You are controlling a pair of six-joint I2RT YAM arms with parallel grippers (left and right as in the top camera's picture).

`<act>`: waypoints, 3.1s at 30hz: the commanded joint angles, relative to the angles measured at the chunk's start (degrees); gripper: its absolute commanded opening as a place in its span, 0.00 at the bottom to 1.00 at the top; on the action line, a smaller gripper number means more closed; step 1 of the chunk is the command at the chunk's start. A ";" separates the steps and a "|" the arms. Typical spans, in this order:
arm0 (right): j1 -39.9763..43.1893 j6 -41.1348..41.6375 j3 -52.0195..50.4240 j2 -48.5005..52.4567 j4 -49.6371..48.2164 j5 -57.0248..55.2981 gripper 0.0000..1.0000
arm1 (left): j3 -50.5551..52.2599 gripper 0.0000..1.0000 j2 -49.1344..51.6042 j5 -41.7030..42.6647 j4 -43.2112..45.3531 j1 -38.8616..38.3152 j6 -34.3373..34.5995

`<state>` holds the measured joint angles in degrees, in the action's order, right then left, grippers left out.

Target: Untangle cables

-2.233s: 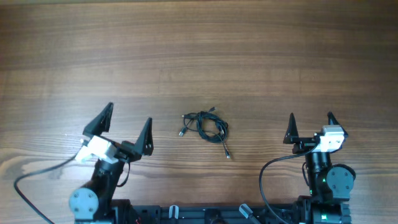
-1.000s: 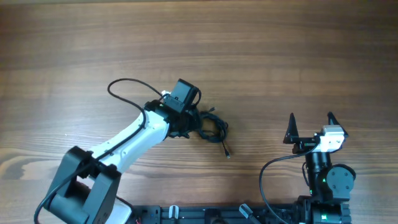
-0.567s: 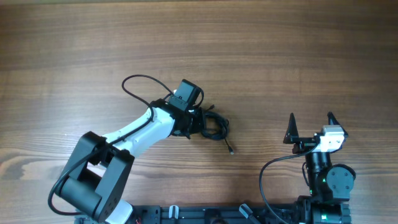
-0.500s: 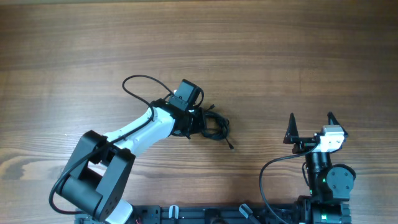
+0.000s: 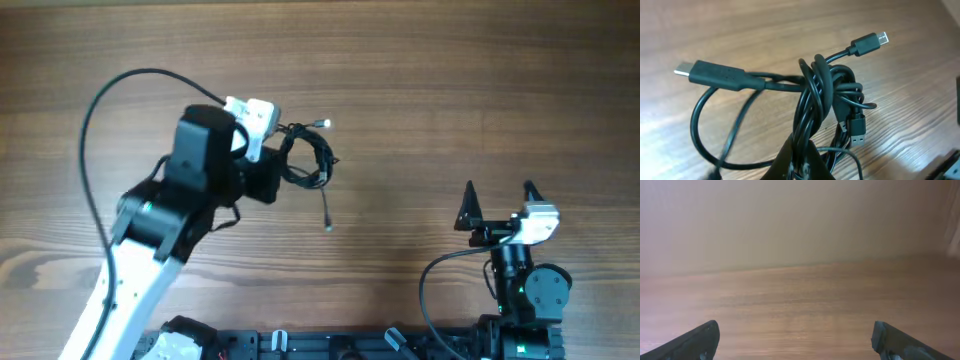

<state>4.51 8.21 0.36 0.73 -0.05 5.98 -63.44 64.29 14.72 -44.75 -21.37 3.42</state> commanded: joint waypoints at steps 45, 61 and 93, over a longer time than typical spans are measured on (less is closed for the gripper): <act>-32.83 54.71 33.81 81.88 -6.78 -3.98 0.54 | -0.50 0.04 -0.48 -6.10 4.42 -3.37 94.29; -12.00 30.93 33.81 75.23 -31.30 65.07 1.00 | -0.48 0.07 -0.98 11.93 0.31 -2.51 5.40; -20.41 47.76 33.81 75.34 -19.63 44.06 0.11 | -0.33 0.04 18.86 15.30 12.37 0.81 32.65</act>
<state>-16.05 61.19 33.93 76.79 -21.37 47.94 -63.48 82.85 32.64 -31.70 -23.97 33.76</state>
